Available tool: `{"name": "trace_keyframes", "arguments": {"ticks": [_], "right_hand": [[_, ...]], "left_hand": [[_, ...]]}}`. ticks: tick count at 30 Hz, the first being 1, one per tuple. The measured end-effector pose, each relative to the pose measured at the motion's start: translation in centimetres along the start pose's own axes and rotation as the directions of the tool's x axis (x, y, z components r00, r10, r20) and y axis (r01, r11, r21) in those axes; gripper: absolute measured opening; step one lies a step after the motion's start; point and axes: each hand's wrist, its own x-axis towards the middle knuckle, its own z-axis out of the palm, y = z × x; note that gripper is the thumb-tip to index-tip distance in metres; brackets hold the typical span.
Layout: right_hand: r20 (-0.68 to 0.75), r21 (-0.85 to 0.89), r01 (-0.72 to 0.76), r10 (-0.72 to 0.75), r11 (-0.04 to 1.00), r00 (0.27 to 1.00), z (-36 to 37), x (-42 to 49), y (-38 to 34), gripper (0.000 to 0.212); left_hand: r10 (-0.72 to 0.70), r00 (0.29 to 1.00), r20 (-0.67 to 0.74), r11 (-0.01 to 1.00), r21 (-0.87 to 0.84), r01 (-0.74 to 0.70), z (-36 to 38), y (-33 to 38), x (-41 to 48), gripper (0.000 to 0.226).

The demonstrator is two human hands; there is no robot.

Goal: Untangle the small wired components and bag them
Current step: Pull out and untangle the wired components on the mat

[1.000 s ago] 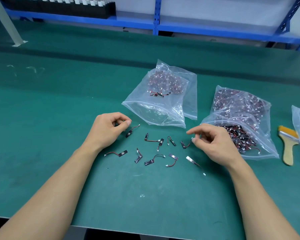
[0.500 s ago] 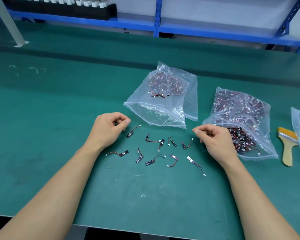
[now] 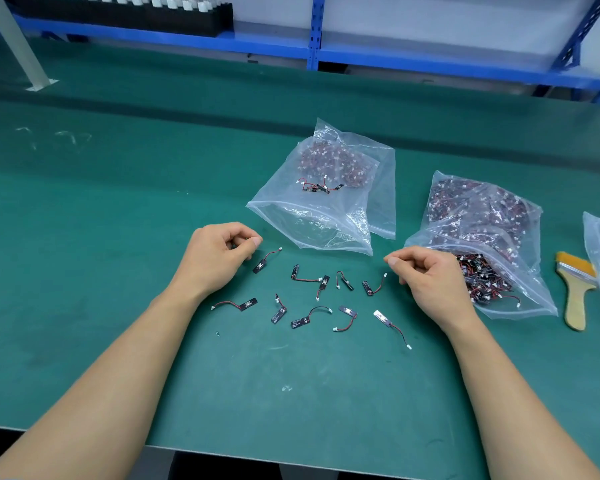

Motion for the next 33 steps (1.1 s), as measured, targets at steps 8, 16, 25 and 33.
{"name": "trace_keyframes", "arguments": {"ticks": [8, 16, 25, 33], "right_hand": [[-0.001, -0.003, -0.005, 0.005, 1.000, 1.000, -0.06, -0.10, 0.16, 0.018], [0.006, -0.018, -0.007, 0.007, 1.000, 1.000, -0.04, -0.07, 0.24, 0.018], [0.007, -0.011, -0.003, 0.003, 1.000, 1.000, 0.04, -0.07, 0.17, 0.021], [0.010, -0.010, 0.002, -0.002, 1.000, 1.000, 0.00, 0.00, 0.34, 0.021]], "left_hand": [[0.000, 1.000, 0.002, 1.000, 0.000, 0.000, 0.06, 0.10, -0.06, 0.014], [0.000, 1.000, -0.004, 1.000, -0.003, 0.000, 0.04, 0.12, -0.08, 0.014], [-0.042, 0.997, -0.068, 0.999, 0.002, 0.042, -0.04, 0.09, 0.09, 0.015], [-0.044, 0.998, -0.050, 0.999, -0.005, 0.044, -0.03, 0.06, 0.08, 0.016]]}}
